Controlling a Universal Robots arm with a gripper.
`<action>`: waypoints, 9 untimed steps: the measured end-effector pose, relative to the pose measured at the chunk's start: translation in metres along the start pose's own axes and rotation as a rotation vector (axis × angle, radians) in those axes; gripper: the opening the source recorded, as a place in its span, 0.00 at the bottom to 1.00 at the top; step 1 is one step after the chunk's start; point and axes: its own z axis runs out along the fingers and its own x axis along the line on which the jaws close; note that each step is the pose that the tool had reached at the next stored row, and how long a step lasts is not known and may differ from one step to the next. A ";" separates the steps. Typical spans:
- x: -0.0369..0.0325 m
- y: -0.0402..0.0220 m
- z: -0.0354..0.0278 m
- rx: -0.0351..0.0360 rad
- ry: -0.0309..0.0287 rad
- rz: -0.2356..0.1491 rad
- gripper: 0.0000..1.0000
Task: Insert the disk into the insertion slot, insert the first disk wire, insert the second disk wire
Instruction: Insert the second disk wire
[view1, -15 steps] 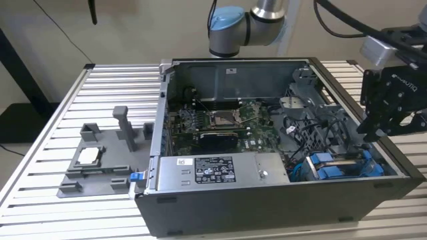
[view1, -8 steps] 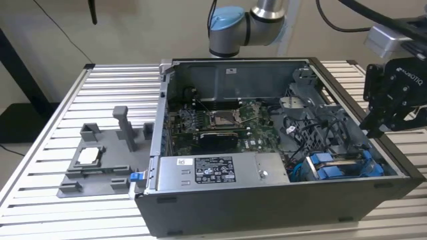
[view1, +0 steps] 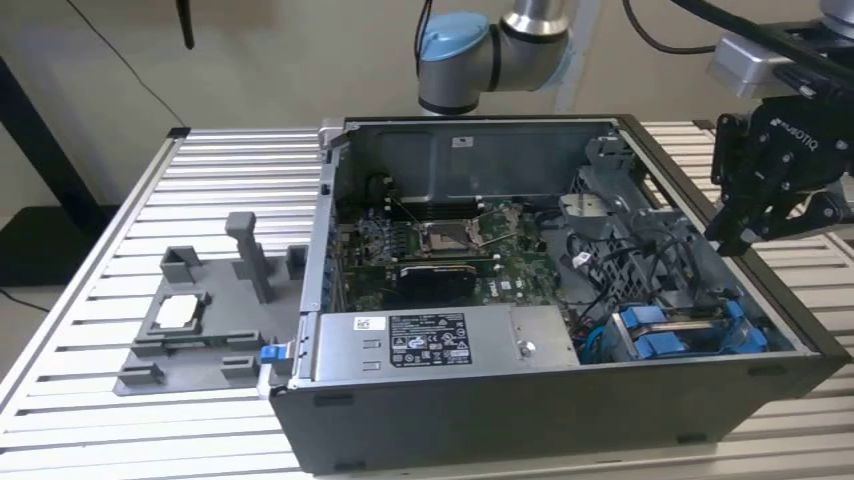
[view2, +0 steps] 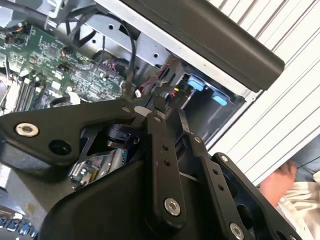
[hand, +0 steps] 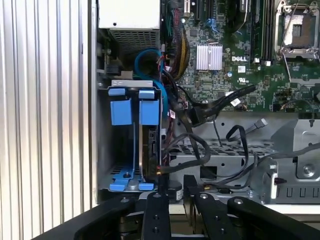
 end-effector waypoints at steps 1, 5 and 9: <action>-0.0034 0.0000 0.0001 0.0000 0.0000 0.000 0.27; -0.0138 0.0000 0.0003 0.0000 0.0001 0.000 0.27; -0.0144 0.0095 0.0004 0.0015 0.0000 0.000 0.27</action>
